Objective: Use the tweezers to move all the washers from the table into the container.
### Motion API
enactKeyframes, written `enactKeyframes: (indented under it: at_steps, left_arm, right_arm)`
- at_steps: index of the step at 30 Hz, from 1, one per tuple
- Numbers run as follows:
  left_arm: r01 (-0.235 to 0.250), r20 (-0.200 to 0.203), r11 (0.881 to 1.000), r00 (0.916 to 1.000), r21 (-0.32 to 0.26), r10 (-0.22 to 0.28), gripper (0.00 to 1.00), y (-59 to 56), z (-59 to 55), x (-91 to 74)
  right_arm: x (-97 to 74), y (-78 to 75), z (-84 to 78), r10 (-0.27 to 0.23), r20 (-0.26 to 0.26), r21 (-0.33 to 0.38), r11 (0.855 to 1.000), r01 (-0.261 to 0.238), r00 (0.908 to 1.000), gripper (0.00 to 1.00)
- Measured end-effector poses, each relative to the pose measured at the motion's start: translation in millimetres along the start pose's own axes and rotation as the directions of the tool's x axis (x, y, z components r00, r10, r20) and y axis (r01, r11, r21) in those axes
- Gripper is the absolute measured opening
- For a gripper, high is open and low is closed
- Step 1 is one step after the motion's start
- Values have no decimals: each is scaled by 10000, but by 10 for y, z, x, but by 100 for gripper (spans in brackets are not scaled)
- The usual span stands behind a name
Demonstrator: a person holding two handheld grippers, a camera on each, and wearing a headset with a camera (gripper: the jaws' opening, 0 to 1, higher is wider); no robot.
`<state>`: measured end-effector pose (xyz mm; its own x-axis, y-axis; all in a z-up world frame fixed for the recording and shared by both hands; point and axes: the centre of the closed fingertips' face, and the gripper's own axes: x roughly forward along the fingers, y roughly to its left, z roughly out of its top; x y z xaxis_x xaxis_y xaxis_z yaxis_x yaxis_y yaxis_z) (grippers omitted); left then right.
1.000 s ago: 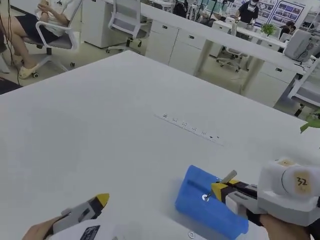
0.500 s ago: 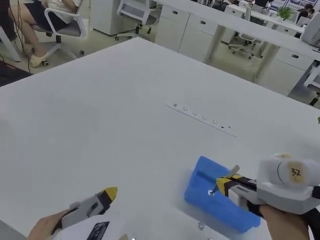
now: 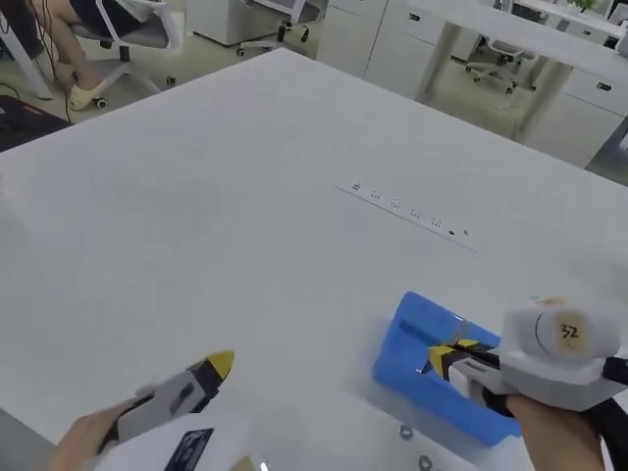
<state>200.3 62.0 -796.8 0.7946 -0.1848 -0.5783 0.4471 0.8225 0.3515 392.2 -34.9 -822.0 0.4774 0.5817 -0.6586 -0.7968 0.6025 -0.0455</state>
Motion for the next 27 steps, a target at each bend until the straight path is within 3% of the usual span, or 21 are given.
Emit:
enactKeyframes:
  at_steps: [11,19,27]
  left_arm:
    - [21,-133,10000,9999,81,-20,82,-4,-27,8]
    - [-149,73,9999,9999,-68,149,81,41,12,-21]
    - [-200,244,9997,9995,-163,204,81,52,38,-38]
  right_arm:
    - [75,-25,-34,9,-26,109,9999,-8,10000,3]
    - [69,-15,-38,35,-107,53,10000,-34,9999,3]
    - [-126,15,117,-85,437,246,9997,75,9990,3]
